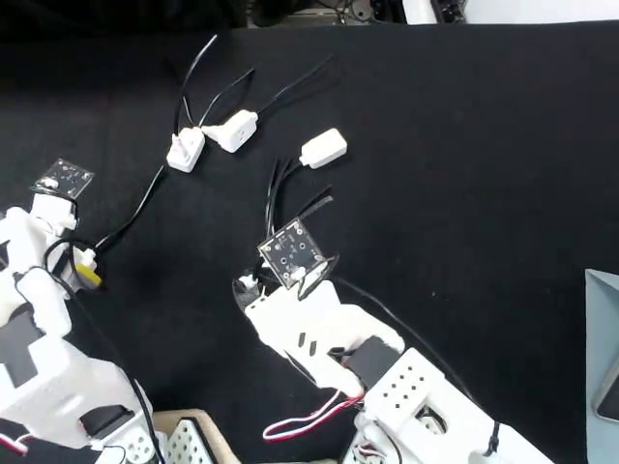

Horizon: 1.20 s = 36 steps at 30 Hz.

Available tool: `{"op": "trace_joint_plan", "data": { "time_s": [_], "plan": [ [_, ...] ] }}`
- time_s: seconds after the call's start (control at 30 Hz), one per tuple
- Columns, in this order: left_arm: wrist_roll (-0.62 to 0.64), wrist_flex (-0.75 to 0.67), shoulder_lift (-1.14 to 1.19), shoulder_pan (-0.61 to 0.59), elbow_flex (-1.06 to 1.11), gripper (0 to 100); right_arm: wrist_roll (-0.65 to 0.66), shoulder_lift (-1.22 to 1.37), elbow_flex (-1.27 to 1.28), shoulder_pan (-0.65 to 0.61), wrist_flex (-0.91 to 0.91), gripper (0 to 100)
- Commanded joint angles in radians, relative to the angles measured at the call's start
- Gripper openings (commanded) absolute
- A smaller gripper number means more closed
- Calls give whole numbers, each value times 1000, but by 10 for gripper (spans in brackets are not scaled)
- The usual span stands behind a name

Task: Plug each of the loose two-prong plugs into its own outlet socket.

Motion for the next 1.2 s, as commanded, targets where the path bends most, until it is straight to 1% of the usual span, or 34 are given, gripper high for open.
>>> {"op": "trace_joint_plan", "data": {
  "time_s": [0.0, 0.07, 0.13, 0.2, 0.3, 0.37, 0.57, 0.7, 0.8, 0.9, 0.97, 1.03, 1.1, 1.17],
  "plan": [
    [6, 15, 3, 33, -41, 145, -5, -19, -8, 9, -3, 11],
    [6, 92, 3, 67, -58, 69, -5, -19, -18, 40, -2, 11],
    [8, 186, -14, 119, -68, 24, -5, -21, -28, 75, 0, 11],
    [34, 261, -49, 174, -61, 36, -5, -21, -41, 109, 2, 11],
    [150, 325, -126, 266, -59, 29, -3, -21, -50, 152, -3, 11],
    [215, 341, -180, 325, -53, 29, -3, -21, -59, 170, -5, 11],
    [319, 333, -315, 553, 70, 29, -3, -21, -88, 247, -3, 11],
    [400, 232, -334, 693, 170, 29, -3, -21, -97, 281, -5, 11],
    [440, 152, -324, 753, 220, 29, -3, -21, -97, 282, -5, 11],
    [465, 87, -315, 780, 262, 31, -3, -21, -97, 282, -5, 11],
    [482, 91, -313, 779, 266, 73, -3, -19, -96, 279, -5, 11],
    [516, 141, -322, 774, 262, 180, -3, -15, -96, 279, -5, 11],
    [586, 238, -347, 773, 219, 272, -3, -15, -96, 279, -5, 11],
    [637, 321, -390, 765, 170, 280, -3, -15, -96, 279, -5, 11]
  ]
}}
